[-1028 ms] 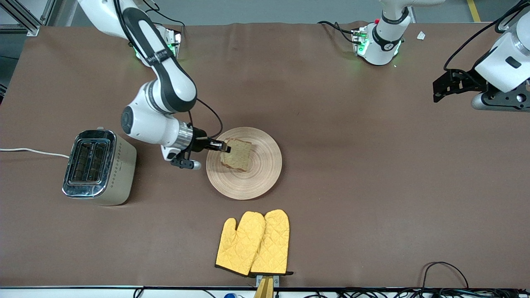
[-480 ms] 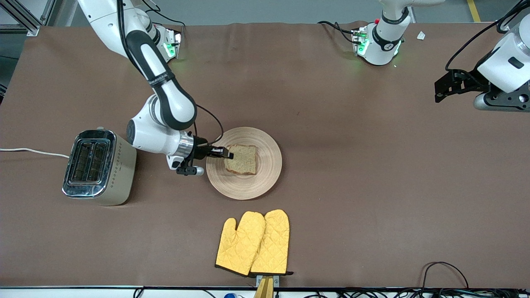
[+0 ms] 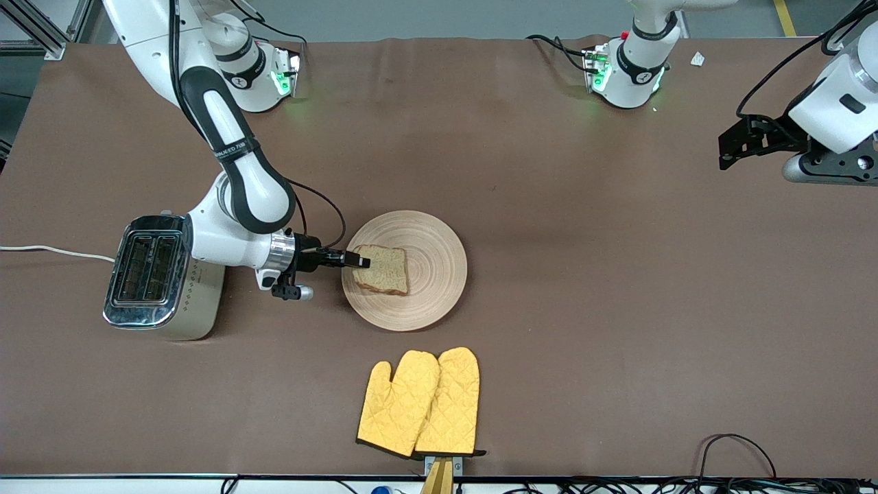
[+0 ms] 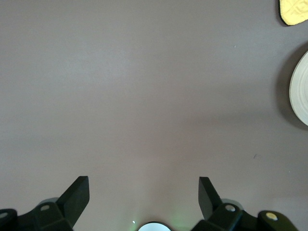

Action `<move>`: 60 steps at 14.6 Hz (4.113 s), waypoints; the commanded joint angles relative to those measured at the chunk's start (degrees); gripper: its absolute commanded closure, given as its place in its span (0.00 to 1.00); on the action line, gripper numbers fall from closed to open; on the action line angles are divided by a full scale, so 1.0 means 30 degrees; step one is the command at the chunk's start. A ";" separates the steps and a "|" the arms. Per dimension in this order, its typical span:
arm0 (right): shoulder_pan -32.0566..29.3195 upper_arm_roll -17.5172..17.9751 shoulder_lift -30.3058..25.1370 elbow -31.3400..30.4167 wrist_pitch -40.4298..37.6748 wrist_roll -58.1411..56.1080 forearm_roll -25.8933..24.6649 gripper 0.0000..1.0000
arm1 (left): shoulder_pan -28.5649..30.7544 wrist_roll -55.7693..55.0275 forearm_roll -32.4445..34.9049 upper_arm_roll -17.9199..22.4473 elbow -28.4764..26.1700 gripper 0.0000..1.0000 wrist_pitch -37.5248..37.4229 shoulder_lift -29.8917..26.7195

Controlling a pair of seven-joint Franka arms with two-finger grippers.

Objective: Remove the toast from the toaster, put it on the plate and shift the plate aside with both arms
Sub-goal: 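Lower the toast onto the plate and open the right gripper, then retract the right gripper while the left gripper reaches the plate rim, then grip the wooden plate rim with the left gripper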

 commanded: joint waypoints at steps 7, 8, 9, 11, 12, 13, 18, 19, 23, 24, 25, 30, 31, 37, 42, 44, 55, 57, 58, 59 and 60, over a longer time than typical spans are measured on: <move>-0.2873 0.0079 -0.0956 -0.1450 -0.3590 -0.1804 -0.1698 0.00 | -0.0062 0.0425 -0.0360 -0.0031 0.0468 0.00 -0.0369 0.0158; -0.3111 0.0050 -0.1452 -0.1450 -0.4236 -0.1426 -0.2400 0.00 | -0.0005 0.0425 -0.0739 -0.0031 0.0468 0.00 -0.0340 0.0158; -0.3143 -0.0124 -0.2037 -0.1421 -0.4706 -0.0117 -0.3683 0.00 | 0.0170 0.0454 -0.1265 -0.0031 0.0468 0.00 -0.0311 0.0303; -0.3143 -0.0184 -0.3617 -0.0839 -0.5642 0.3862 -0.7750 0.00 | 0.0201 0.0426 -0.2205 -0.0001 0.0468 0.00 -0.0281 0.0451; -0.3172 -0.0184 -0.4350 -0.0138 -0.7186 0.5331 -0.9016 0.00 | 0.0056 0.0425 -0.2237 -0.0001 0.0468 0.00 -0.0281 0.0451; -0.3172 -0.0242 -0.4908 0.0768 -0.8825 0.5984 -0.9550 0.00 | 0.0025 0.0425 -0.2440 -0.0001 0.0468 0.00 -0.0252 0.0509; -0.4313 -0.1560 -0.5793 0.7151 -1.5627 0.6020 -1.3737 0.00 | -0.0616 0.0103 -0.5631 -0.0118 0.0468 0.00 0.1559 0.2028; -0.4866 -0.1561 -0.5793 0.8353 -1.6451 0.5874 -1.4673 0.00 | -0.0851 0.0132 -0.6186 -0.0148 0.0468 0.00 0.1971 0.2642; -0.5690 -0.1620 -0.6055 1.0589 -1.7806 0.5170 -1.6175 0.00 | -0.0854 0.1094 -1.1834 -0.0177 0.0468 0.00 0.3492 0.5923; -0.5837 -0.1591 -0.6434 1.0765 -1.7807 0.5054 -1.6786 0.00 | -0.0854 0.1940 -1.2716 -0.0148 0.0439 0.00 0.4223 0.6597; -0.5838 -0.1591 -0.6757 1.0796 -1.7807 0.4618 -1.7459 0.00 | -0.0883 0.3022 -1.3247 -0.0235 0.0439 0.00 0.4840 0.7242; -0.6538 -0.1620 -0.7667 1.0826 -1.7748 0.3299 -1.9428 0.00 | -0.1030 0.7771 -1.5737 -0.1960 0.0293 0.05 0.8560 1.1048; -0.6919 -0.1591 -0.7755 1.0826 -1.7748 0.3092 -1.9458 0.00 | -0.1030 0.8475 -1.6410 -0.2399 0.0292 0.08 0.9234 1.1753; -0.7158 -0.1385 -0.9566 0.9982 -1.7981 0.3265 -1.9839 0.00 | -0.1352 1.2959 -1.8139 -0.3838 -0.0587 0.30 1.3630 1.4743; -0.7010 -0.1356 -1.1360 0.6870 -1.6050 0.3237 -1.9868 0.00 | -0.2406 1.3228 -1.9405 -0.3868 -0.0733 0.35 1.5920 1.5861; -0.6836 -0.1356 -1.1214 0.7453 -1.5932 0.3265 -2.0451 0.00 | -0.2465 1.3257 -1.9434 -0.3956 -0.0762 0.41 1.5920 1.6211; -0.6747 -0.1415 -1.0305 0.8012 -1.5961 0.3060 -2.0484 0.00 | -0.3518 1.3404 -2.1070 -0.3986 -0.1378 0.59 1.7238 1.6916; -0.6833 -0.1415 -1.0276 0.8072 -1.6019 0.3061 -2.0454 0.00 | -0.3812 1.3404 -2.1513 -0.3986 -0.1378 0.66 1.7589 1.7033; -0.6835 -0.1415 -1.0275 0.8072 -1.6019 0.3060 -2.0454 0.00 | -0.3842 1.3404 -2.1514 -0.3986 -0.1378 0.70 1.7619 1.7062; -0.6777 -0.1415 -1.0275 0.8072 -1.6077 0.3060 -2.0454 0.00 | -0.3813 1.3404 -2.1514 -0.3986 -0.1378 0.74 1.7619 1.7063; -0.6747 -0.1415 -1.0275 0.8043 -1.6078 0.3060 -2.0454 0.00 | -0.3813 1.3404 -2.1543 -0.3986 -0.1378 0.80 1.7619 1.7063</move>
